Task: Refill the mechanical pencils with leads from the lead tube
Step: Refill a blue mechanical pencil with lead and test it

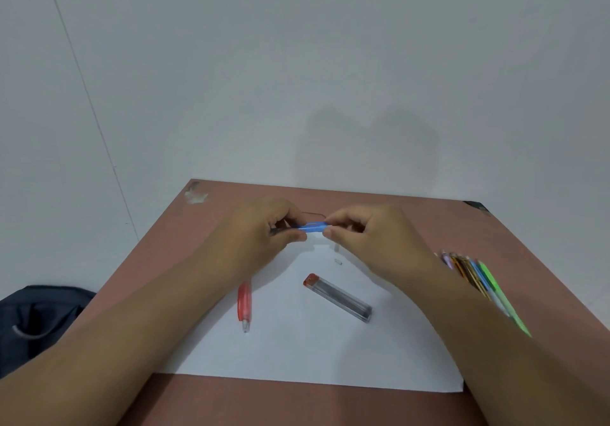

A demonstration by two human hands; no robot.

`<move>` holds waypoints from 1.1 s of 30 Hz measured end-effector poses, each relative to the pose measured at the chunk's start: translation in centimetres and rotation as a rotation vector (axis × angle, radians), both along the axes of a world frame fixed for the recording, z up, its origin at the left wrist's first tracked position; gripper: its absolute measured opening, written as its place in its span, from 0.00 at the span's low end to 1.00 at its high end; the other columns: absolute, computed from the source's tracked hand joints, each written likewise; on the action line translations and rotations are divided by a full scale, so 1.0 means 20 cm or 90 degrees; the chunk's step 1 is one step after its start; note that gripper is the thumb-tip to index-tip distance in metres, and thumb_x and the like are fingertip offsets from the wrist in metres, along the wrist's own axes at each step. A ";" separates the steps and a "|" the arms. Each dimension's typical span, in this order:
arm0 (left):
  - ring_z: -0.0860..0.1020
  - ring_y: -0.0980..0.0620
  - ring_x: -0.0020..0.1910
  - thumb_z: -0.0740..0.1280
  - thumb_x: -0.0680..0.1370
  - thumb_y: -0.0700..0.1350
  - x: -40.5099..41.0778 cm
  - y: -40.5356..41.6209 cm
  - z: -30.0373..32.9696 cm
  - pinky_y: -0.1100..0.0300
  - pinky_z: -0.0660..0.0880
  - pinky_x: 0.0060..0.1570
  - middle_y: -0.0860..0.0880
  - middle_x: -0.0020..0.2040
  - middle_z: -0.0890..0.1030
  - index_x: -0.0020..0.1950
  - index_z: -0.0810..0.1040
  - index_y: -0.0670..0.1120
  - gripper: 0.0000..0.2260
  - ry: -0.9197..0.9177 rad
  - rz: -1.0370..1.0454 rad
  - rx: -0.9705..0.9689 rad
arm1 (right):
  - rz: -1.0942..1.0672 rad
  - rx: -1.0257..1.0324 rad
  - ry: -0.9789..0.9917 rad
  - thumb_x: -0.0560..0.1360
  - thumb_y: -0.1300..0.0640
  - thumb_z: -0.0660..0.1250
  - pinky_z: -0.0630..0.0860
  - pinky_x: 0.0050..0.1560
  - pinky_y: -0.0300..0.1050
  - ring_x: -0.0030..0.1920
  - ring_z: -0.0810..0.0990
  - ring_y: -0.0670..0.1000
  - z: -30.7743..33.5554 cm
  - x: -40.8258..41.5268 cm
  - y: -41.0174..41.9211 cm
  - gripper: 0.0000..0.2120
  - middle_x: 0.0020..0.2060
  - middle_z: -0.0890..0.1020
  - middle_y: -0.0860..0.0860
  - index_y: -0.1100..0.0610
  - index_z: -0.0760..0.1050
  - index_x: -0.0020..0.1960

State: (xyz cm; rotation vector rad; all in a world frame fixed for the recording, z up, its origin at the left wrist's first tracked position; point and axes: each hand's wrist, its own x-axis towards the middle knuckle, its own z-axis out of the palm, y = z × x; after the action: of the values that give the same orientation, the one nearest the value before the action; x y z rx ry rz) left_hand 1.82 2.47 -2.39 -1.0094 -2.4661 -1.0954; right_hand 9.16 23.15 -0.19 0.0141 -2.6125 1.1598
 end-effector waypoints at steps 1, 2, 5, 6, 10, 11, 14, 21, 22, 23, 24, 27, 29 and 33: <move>0.76 0.59 0.46 0.76 0.74 0.46 0.00 0.00 0.00 0.66 0.71 0.42 0.59 0.43 0.81 0.47 0.82 0.55 0.06 0.008 -0.001 0.004 | -0.002 -0.027 -0.002 0.75 0.53 0.75 0.68 0.31 0.30 0.29 0.73 0.39 0.00 0.00 -0.01 0.03 0.30 0.80 0.41 0.47 0.86 0.47; 0.76 0.59 0.45 0.75 0.74 0.46 0.00 0.00 0.00 0.65 0.72 0.42 0.60 0.43 0.81 0.47 0.81 0.56 0.06 0.015 -0.003 0.009 | -0.007 -0.055 -0.005 0.75 0.53 0.75 0.70 0.32 0.31 0.30 0.75 0.40 0.01 -0.01 -0.01 0.02 0.32 0.82 0.42 0.47 0.86 0.47; 0.77 0.60 0.45 0.74 0.76 0.44 -0.02 0.00 0.00 0.67 0.72 0.42 0.60 0.45 0.82 0.50 0.82 0.55 0.07 0.050 0.004 0.009 | -0.034 -0.119 -0.009 0.75 0.54 0.75 0.74 0.38 0.37 0.38 0.81 0.49 0.03 -0.01 0.01 0.03 0.39 0.86 0.45 0.46 0.86 0.45; 0.77 0.59 0.45 0.74 0.76 0.44 -0.04 -0.01 -0.01 0.67 0.73 0.42 0.59 0.45 0.82 0.51 0.83 0.54 0.06 0.061 0.011 0.004 | -0.047 -0.129 -0.011 0.75 0.55 0.75 0.74 0.39 0.38 0.38 0.81 0.49 0.03 -0.02 0.02 0.04 0.40 0.86 0.46 0.46 0.86 0.44; 0.79 0.55 0.45 0.73 0.77 0.43 -0.08 -0.01 -0.04 0.57 0.77 0.47 0.56 0.46 0.83 0.53 0.85 0.52 0.07 0.019 0.036 -0.043 | -0.087 -0.112 -0.050 0.75 0.55 0.74 0.74 0.39 0.40 0.37 0.79 0.48 -0.01 -0.04 0.05 0.04 0.40 0.86 0.47 0.47 0.86 0.43; 0.79 0.55 0.45 0.72 0.77 0.42 -0.09 -0.01 -0.04 0.55 0.77 0.49 0.56 0.46 0.84 0.53 0.85 0.52 0.08 0.004 0.041 -0.058 | -0.094 -0.093 -0.061 0.76 0.54 0.73 0.74 0.39 0.41 0.37 0.80 0.50 -0.02 -0.05 0.06 0.04 0.40 0.86 0.47 0.48 0.86 0.44; 0.79 0.56 0.47 0.71 0.77 0.41 -0.08 0.00 -0.04 0.56 0.77 0.51 0.57 0.47 0.84 0.53 0.86 0.54 0.10 -0.003 0.050 -0.091 | -0.098 -0.047 -0.081 0.76 0.55 0.72 0.78 0.41 0.42 0.43 0.84 0.53 -0.05 -0.07 0.08 0.05 0.39 0.86 0.45 0.48 0.86 0.45; 0.79 0.55 0.47 0.72 0.77 0.45 -0.08 0.01 -0.04 0.54 0.77 0.51 0.56 0.47 0.84 0.52 0.86 0.55 0.07 -0.056 0.069 -0.119 | -0.070 0.080 -0.121 0.76 0.56 0.71 0.74 0.38 0.35 0.43 0.83 0.48 -0.08 -0.09 0.10 0.06 0.40 0.85 0.43 0.48 0.87 0.46; 0.79 0.55 0.47 0.72 0.77 0.45 -0.08 0.01 -0.04 0.54 0.77 0.51 0.56 0.47 0.83 0.51 0.86 0.55 0.07 -0.056 0.067 -0.123 | -0.066 0.090 -0.121 0.76 0.56 0.71 0.73 0.37 0.32 0.43 0.83 0.46 -0.08 -0.09 0.10 0.06 0.40 0.84 0.42 0.48 0.87 0.47; 0.79 0.55 0.47 0.71 0.77 0.45 -0.08 0.01 -0.04 0.54 0.77 0.50 0.56 0.47 0.83 0.51 0.86 0.56 0.07 -0.055 0.065 -0.129 | -0.063 0.100 -0.121 0.76 0.56 0.71 0.72 0.36 0.29 0.43 0.82 0.44 -0.08 -0.10 0.10 0.06 0.41 0.84 0.42 0.47 0.87 0.48; 0.78 0.56 0.46 0.71 0.77 0.46 -0.08 0.00 -0.04 0.53 0.77 0.50 0.57 0.47 0.83 0.51 0.86 0.56 0.07 -0.055 0.062 -0.134 | -0.062 0.107 -0.123 0.76 0.55 0.71 0.71 0.34 0.28 0.41 0.81 0.43 -0.08 -0.10 0.10 0.06 0.40 0.84 0.41 0.47 0.86 0.49; 0.78 0.57 0.47 0.71 0.77 0.46 -0.08 0.00 -0.03 0.54 0.77 0.51 0.58 0.47 0.83 0.52 0.85 0.57 0.08 -0.059 0.053 -0.140 | -0.071 0.102 -0.117 0.76 0.56 0.71 0.74 0.38 0.32 0.42 0.82 0.47 -0.07 -0.08 0.11 0.06 0.40 0.84 0.45 0.50 0.86 0.50; 0.78 0.56 0.49 0.71 0.77 0.46 -0.08 -0.01 -0.02 0.54 0.77 0.53 0.57 0.50 0.83 0.54 0.84 0.57 0.09 -0.065 0.054 -0.136 | -0.082 0.063 -0.084 0.77 0.56 0.70 0.78 0.43 0.39 0.44 0.83 0.46 -0.04 -0.06 0.10 0.05 0.42 0.84 0.45 0.50 0.85 0.49; 0.77 0.58 0.54 0.70 0.78 0.47 -0.08 -0.03 -0.02 0.57 0.75 0.58 0.58 0.56 0.81 0.58 0.83 0.57 0.10 -0.058 0.077 -0.118 | -0.033 0.126 -0.070 0.74 0.51 0.74 0.74 0.37 0.35 0.36 0.78 0.40 0.07 0.02 0.07 0.04 0.36 0.82 0.41 0.47 0.84 0.40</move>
State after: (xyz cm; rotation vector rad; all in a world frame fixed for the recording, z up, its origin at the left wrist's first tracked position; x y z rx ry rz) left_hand 0.32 1.94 -2.85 -0.8631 -2.7027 -0.9086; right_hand 9.62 24.48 1.13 -0.0797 -2.7970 0.9048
